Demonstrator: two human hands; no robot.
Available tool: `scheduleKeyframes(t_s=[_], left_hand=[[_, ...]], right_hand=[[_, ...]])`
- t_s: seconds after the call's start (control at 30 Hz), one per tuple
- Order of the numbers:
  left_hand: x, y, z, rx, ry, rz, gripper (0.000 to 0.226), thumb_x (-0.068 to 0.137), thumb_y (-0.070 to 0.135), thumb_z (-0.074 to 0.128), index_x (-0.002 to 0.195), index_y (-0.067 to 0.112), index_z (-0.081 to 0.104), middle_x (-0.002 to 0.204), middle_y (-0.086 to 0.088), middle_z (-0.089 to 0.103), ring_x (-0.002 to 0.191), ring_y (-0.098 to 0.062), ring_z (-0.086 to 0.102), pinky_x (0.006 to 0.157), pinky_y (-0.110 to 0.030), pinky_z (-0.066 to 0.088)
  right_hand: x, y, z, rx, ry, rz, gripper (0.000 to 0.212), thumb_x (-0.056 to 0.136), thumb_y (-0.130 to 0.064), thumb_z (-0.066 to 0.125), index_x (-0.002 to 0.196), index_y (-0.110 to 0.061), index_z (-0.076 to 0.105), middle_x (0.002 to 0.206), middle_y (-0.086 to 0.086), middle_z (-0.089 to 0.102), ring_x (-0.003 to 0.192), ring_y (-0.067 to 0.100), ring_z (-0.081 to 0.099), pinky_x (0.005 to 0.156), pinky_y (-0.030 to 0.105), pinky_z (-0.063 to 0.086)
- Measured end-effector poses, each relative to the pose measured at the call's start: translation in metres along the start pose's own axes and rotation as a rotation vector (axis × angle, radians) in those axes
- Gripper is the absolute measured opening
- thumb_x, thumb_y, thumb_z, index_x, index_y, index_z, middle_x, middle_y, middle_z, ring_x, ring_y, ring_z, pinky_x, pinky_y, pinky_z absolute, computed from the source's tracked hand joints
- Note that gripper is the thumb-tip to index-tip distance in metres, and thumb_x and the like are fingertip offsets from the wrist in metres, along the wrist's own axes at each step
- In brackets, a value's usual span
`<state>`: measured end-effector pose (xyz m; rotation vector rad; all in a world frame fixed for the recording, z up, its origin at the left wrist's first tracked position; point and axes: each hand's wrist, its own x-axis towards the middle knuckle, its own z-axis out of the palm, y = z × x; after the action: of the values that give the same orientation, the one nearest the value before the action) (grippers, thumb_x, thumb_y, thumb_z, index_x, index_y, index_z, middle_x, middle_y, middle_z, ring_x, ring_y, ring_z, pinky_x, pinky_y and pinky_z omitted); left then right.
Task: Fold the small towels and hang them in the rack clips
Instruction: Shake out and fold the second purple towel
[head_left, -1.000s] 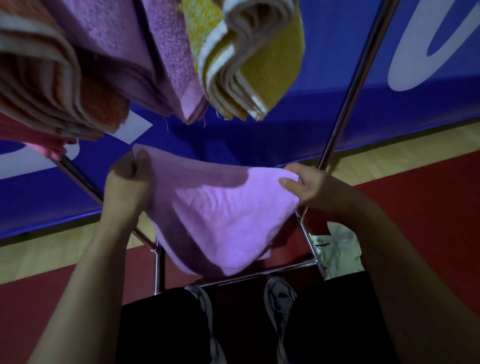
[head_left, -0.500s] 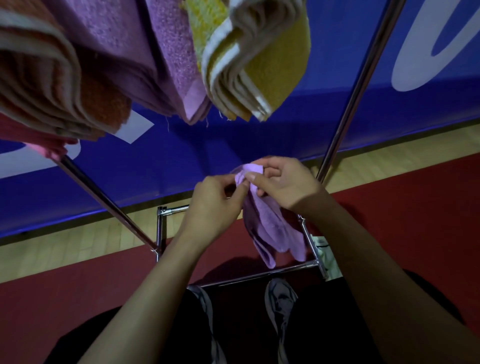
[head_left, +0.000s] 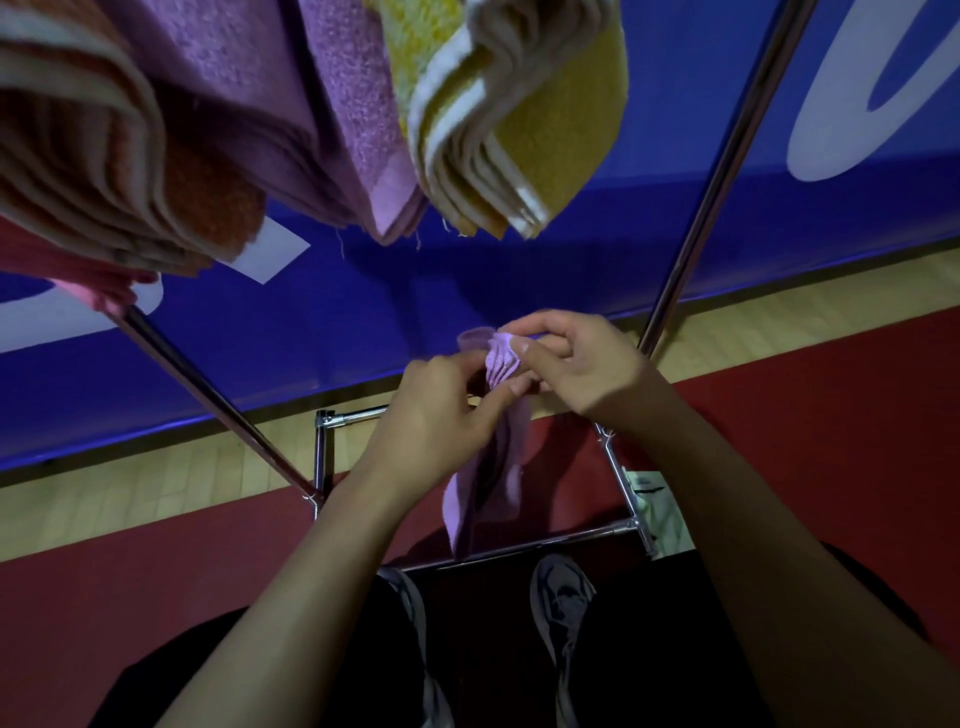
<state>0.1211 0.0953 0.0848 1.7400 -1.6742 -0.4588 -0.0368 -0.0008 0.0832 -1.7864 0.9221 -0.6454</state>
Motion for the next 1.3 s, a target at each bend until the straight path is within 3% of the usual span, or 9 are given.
scheduleKeyframes(t_s=[0.17, 0.33, 0.47, 0.53, 0.67, 0.8, 0.93, 1.03, 1.3], left_hand=[[0.000, 0.003, 0.000, 0.050, 0.043, -0.017, 0.037, 0.108, 0.042, 0.051, 0.082, 0.021, 0.065, 0.060, 0.003, 0.062, 0.061, -0.018, 0.060, 0.061, -0.035, 0.045], [0.002, -0.002, 0.003, 0.010, 0.011, -0.064, 0.046, 0.109, 0.048, 0.042, 0.088, 0.017, 0.068, 0.065, -0.003, 0.066, 0.069, -0.025, 0.069, 0.066, -0.047, 0.051], [0.005, -0.006, 0.006, -0.036, 0.035, -0.111, 0.050, 0.106, 0.055, 0.038, 0.092, 0.018, 0.068, 0.070, -0.005, 0.070, 0.074, -0.027, 0.073, 0.068, -0.049, 0.056], [0.006, -0.006, 0.009, -0.021, 0.037, -0.104, 0.044, 0.108, 0.049, 0.041, 0.099, 0.019, 0.072, 0.067, -0.002, 0.068, 0.072, -0.024, 0.072, 0.067, -0.043, 0.055], [0.005, 0.000, 0.009, 0.023, 0.037, -0.080, 0.031, 0.110, 0.033, 0.048, 0.108, 0.016, 0.074, 0.073, 0.004, 0.071, 0.074, -0.017, 0.064, 0.057, -0.012, 0.037], [0.005, 0.000, 0.004, 0.057, -0.011, -0.005, 0.030, 0.110, 0.032, 0.049, 0.102, 0.013, 0.071, 0.075, -0.006, 0.072, 0.067, -0.026, 0.064, 0.062, -0.035, 0.043], [0.004, -0.001, 0.006, 0.087, -0.033, 0.013, 0.035, 0.111, 0.032, 0.047, 0.095, 0.007, 0.067, 0.068, -0.004, 0.064, 0.067, -0.030, 0.061, 0.059, -0.033, 0.032], [0.006, -0.009, 0.007, 0.040, -0.079, -0.007, 0.045, 0.109, 0.043, 0.039, 0.096, 0.009, 0.066, 0.080, -0.006, 0.072, 0.081, -0.031, 0.071, 0.071, -0.043, 0.051], [0.011, -0.016, 0.013, -0.111, -0.050, -0.079, 0.060, 0.100, 0.061, 0.030, 0.103, 0.015, 0.068, 0.091, -0.007, 0.076, 0.088, -0.034, 0.072, 0.081, -0.051, 0.059]], right_hand=[[0.001, 0.000, 0.003, -0.021, -0.003, -0.032, 0.019, 0.097, -0.036, 0.061, 0.112, -0.026, 0.066, 0.085, -0.001, 0.079, 0.083, 0.015, 0.077, 0.089, 0.048, 0.059], [-0.003, -0.002, -0.001, -0.122, -0.026, -0.094, 0.034, 0.101, -0.031, 0.059, 0.134, -0.022, 0.059, 0.083, -0.007, 0.078, 0.083, 0.006, 0.075, 0.091, 0.041, 0.059], [-0.006, -0.006, -0.004, -0.261, 0.009, -0.148, 0.041, 0.095, -0.021, 0.061, 0.135, -0.026, 0.056, 0.069, -0.005, 0.072, 0.068, 0.008, 0.071, 0.082, 0.037, 0.056], [-0.006, -0.007, -0.004, -0.282, -0.013, -0.146, 0.046, 0.092, -0.020, 0.061, 0.137, -0.028, 0.054, 0.068, 0.000, 0.071, 0.064, 0.015, 0.070, 0.076, 0.040, 0.057], [-0.006, -0.006, 0.001, -0.287, -0.078, -0.184, 0.047, 0.097, -0.019, 0.059, 0.143, -0.025, 0.049, 0.072, -0.004, 0.073, 0.066, 0.013, 0.071, 0.073, 0.038, 0.057], [-0.005, -0.006, -0.002, -0.202, -0.085, -0.173, 0.046, 0.102, -0.016, 0.056, 0.146, -0.021, 0.046, 0.074, -0.010, 0.072, 0.074, 0.008, 0.073, 0.078, 0.030, 0.059], [-0.004, -0.004, -0.004, -0.243, -0.154, -0.175, 0.046, 0.103, -0.010, 0.049, 0.147, -0.021, 0.047, 0.077, -0.010, 0.070, 0.081, 0.004, 0.071, 0.084, 0.022, 0.055], [-0.007, -0.005, -0.006, -0.289, -0.223, -0.188, 0.048, 0.104, -0.006, 0.044, 0.150, -0.022, 0.044, 0.080, -0.011, 0.068, 0.088, 0.002, 0.069, 0.084, 0.012, 0.049], [-0.007, -0.005, -0.004, -0.242, -0.084, -0.253, 0.007, 0.104, -0.015, 0.054, 0.110, -0.013, 0.052, 0.078, -0.003, 0.072, 0.078, 0.010, 0.070, 0.076, 0.032, 0.056]])
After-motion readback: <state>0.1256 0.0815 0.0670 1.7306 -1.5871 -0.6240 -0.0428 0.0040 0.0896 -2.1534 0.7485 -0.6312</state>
